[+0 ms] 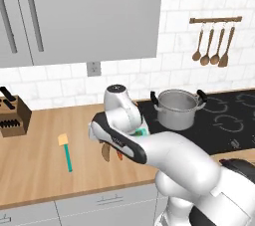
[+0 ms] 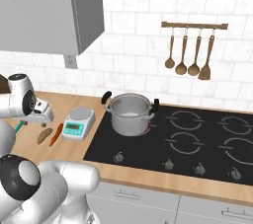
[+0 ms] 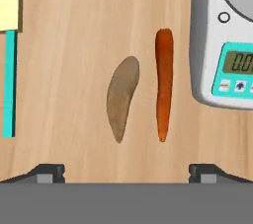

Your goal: Put the sweet potato and carrot in the pot. Retrieve the spatula and lightly stir the vegetables in the pot.

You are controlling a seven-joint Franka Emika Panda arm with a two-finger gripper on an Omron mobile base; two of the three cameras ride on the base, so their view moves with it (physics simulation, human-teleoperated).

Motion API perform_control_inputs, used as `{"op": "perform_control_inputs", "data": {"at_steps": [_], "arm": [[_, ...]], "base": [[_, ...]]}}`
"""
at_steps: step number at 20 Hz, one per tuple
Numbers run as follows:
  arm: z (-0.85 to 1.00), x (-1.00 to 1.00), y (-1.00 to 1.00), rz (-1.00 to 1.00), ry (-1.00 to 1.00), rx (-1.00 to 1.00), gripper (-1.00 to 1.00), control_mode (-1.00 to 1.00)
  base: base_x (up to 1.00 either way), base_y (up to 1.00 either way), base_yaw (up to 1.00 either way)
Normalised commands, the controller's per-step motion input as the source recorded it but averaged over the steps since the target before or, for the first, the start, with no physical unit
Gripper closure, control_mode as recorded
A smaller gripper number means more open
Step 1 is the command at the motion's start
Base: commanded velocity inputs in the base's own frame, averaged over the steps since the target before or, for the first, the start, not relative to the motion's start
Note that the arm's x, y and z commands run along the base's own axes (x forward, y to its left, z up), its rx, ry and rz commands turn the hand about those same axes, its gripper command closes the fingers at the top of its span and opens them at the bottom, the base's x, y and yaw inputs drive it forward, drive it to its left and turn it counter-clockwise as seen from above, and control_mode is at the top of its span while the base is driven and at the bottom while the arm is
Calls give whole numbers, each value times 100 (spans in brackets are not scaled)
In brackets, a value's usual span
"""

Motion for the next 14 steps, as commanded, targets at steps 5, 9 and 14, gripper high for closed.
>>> {"op": "perform_control_inputs", "data": {"at_steps": [5,9,14], "arm": [[-73,25,48,-1,3,0,-100,-100],[-62,26,22,-6,0,-1,-100,-100],[-35,7,7,-10,0,-4,-100,-100]], "base": [[0,0,0],[0,0,0],[0,0,0]]}}
